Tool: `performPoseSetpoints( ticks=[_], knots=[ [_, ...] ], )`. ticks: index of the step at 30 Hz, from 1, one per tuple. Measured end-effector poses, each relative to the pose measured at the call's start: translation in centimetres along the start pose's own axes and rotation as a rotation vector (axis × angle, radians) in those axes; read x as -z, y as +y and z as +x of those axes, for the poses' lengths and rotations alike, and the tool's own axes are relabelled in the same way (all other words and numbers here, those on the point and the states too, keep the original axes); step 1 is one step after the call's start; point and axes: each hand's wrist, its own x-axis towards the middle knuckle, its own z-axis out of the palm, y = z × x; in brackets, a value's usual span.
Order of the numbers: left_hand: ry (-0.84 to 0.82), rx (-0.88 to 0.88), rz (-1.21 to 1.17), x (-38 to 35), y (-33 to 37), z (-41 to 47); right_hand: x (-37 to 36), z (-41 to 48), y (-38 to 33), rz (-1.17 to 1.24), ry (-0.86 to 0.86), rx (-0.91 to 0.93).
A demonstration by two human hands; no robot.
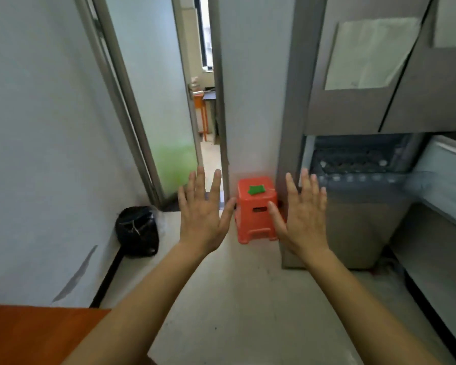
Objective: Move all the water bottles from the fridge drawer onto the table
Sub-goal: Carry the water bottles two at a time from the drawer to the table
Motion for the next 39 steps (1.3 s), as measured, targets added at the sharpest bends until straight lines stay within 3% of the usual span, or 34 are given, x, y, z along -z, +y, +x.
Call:
performPoseSetpoints(
  ticks=[12, 23, 27, 39],
  knots=[
    [-0.190, -0.276, -0.120, -21.3, 15.2, 19.2, -1.4, 9.9, 22.9, -0.346, -0.063, -0.237],
    [-0.427, -0.401, -0.182, -34.0, 28.0, 29.4, -1.4, 16.0, 39.6, -0.347, -0.050, -0.466],
    [-0.487, -0.359, -0.173, -39.2, 30.8, 32.0, -4.2, 19.2, 46.3, -0.314, -0.107, -0.419],
    [-0.734, -0.025, -0.007, -48.8, 35.3, 35.8, -11.3, 28.7, 60.5, -0.161, -0.581, -0.325]
  ],
)
